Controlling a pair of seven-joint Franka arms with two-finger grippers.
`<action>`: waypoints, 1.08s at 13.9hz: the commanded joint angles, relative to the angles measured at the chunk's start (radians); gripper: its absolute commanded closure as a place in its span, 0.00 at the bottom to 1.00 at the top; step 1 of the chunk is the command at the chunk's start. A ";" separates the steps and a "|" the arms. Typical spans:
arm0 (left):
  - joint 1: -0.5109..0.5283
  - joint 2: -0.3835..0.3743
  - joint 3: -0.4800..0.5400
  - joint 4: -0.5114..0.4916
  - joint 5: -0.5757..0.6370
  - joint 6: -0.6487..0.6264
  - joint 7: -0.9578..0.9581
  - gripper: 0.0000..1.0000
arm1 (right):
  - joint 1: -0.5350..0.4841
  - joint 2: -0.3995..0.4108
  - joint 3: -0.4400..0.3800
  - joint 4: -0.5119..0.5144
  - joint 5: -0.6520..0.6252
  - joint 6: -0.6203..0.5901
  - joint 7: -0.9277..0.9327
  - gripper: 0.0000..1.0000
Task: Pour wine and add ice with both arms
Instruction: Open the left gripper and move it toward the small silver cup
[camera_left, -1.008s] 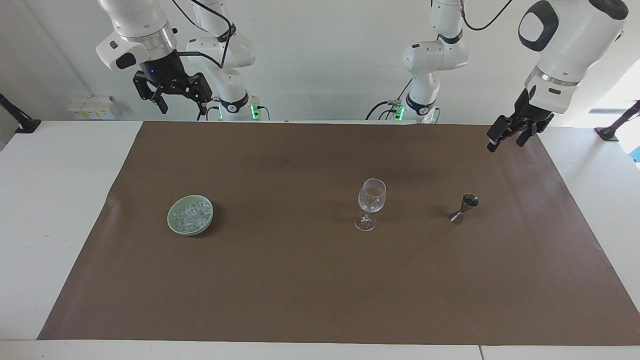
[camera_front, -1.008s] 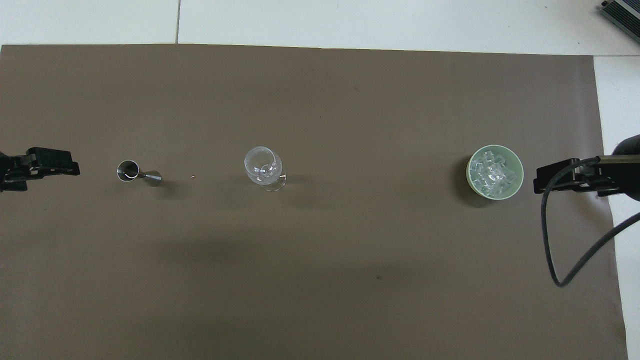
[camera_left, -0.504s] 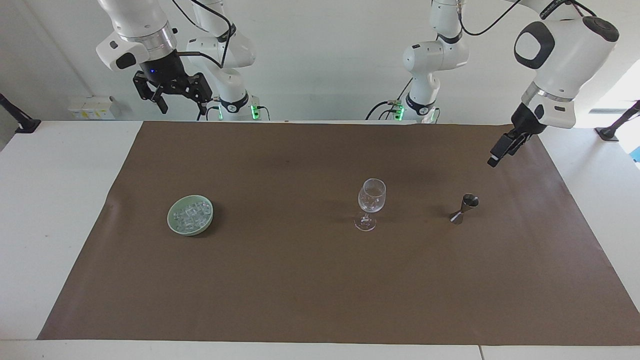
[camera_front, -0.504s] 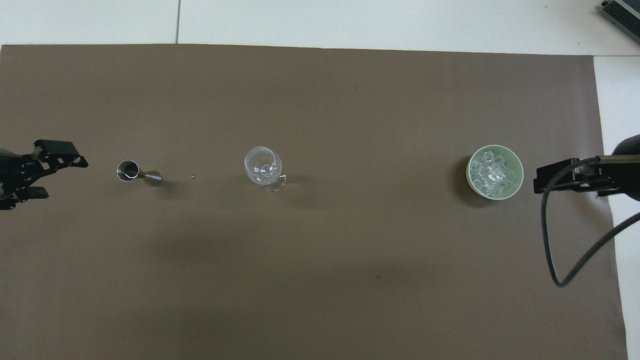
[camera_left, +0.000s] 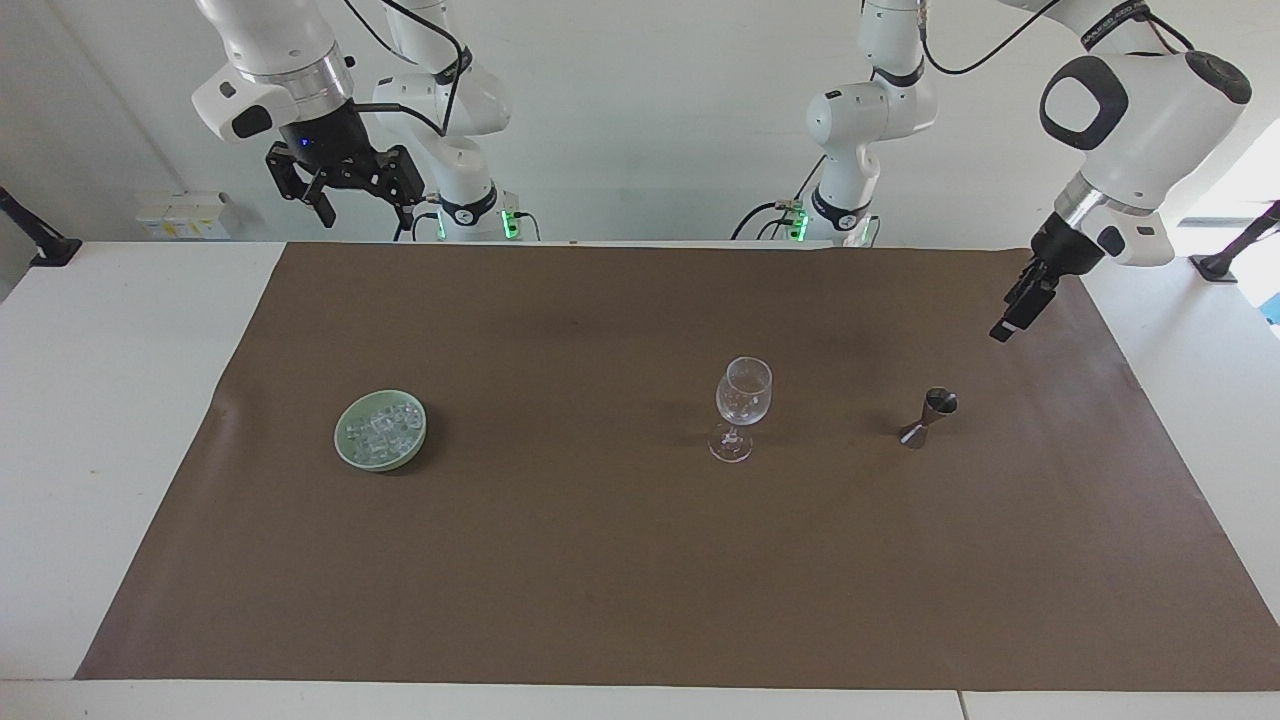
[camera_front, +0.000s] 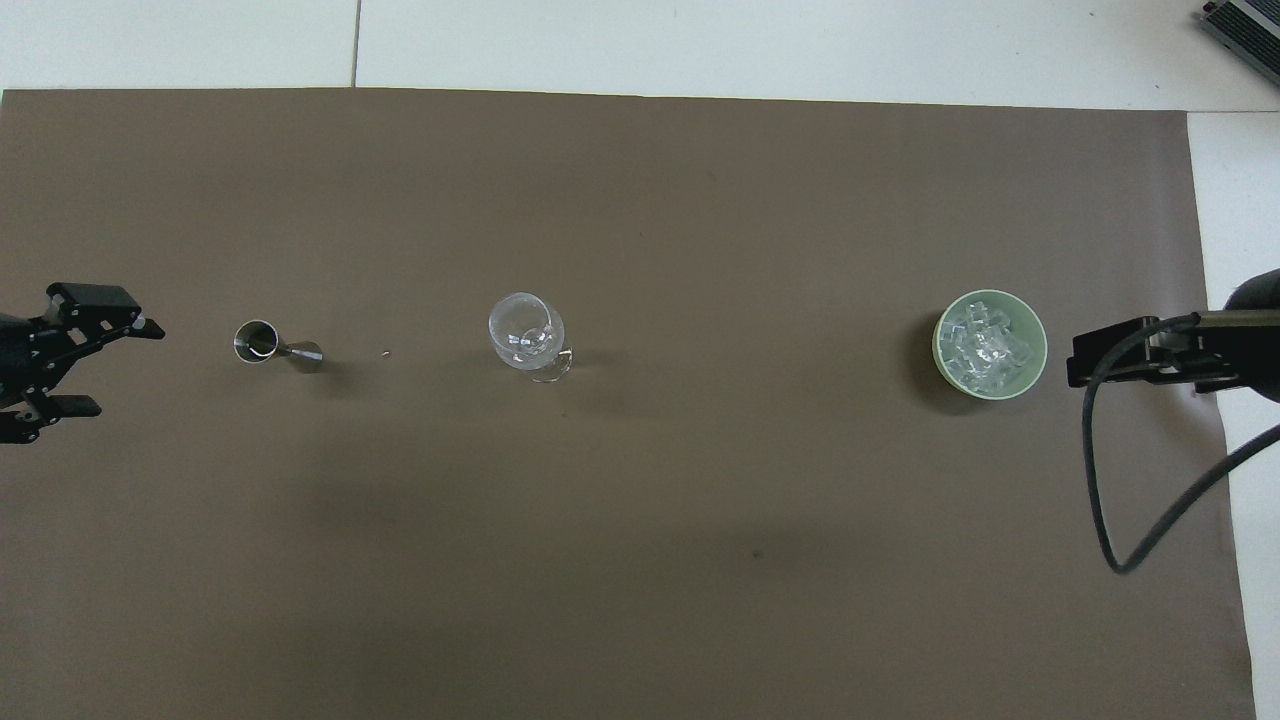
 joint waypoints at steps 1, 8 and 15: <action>0.018 -0.032 -0.003 -0.032 -0.015 -0.015 -0.066 0.00 | -0.017 -0.023 0.009 -0.025 0.015 0.002 0.010 0.00; 0.065 -0.021 -0.003 -0.069 -0.091 0.009 -0.449 0.00 | -0.017 -0.023 0.009 -0.025 0.015 0.002 0.011 0.00; 0.137 -0.017 -0.003 -0.256 -0.366 0.175 -0.585 0.00 | -0.017 -0.023 0.009 -0.025 0.015 0.002 0.010 0.00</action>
